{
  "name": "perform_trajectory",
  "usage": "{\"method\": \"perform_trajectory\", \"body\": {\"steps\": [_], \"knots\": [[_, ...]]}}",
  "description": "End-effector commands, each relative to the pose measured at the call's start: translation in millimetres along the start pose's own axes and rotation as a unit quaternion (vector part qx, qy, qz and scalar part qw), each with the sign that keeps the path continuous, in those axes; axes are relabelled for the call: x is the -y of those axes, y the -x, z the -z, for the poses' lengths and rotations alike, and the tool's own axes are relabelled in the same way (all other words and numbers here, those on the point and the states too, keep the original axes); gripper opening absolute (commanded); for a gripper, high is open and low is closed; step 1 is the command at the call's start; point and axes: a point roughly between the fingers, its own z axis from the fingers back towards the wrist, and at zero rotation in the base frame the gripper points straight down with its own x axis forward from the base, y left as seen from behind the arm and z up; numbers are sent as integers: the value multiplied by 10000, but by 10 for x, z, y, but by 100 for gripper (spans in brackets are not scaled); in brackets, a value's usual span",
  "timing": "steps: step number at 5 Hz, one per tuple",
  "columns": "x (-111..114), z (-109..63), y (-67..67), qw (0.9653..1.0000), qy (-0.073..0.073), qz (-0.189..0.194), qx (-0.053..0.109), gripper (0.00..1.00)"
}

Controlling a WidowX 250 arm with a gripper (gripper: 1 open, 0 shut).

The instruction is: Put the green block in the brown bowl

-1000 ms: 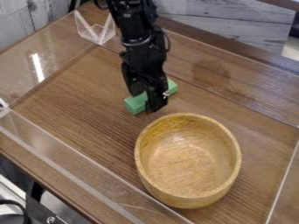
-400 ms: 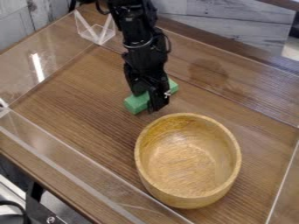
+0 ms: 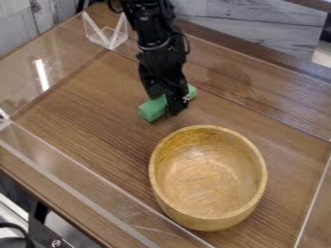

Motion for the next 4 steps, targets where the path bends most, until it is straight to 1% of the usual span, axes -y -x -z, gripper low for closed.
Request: {"method": "perform_trajectory", "body": {"steps": [1,2,3,4], "knots": [[1,-32,12,10000,32,-7,-36,0],[71,-104,55,9995,143,-165,-214,0],[147,-214,98,9981,266,-369,-409,0],[222,-351,136,9957,378,-576,-618,0]]}}
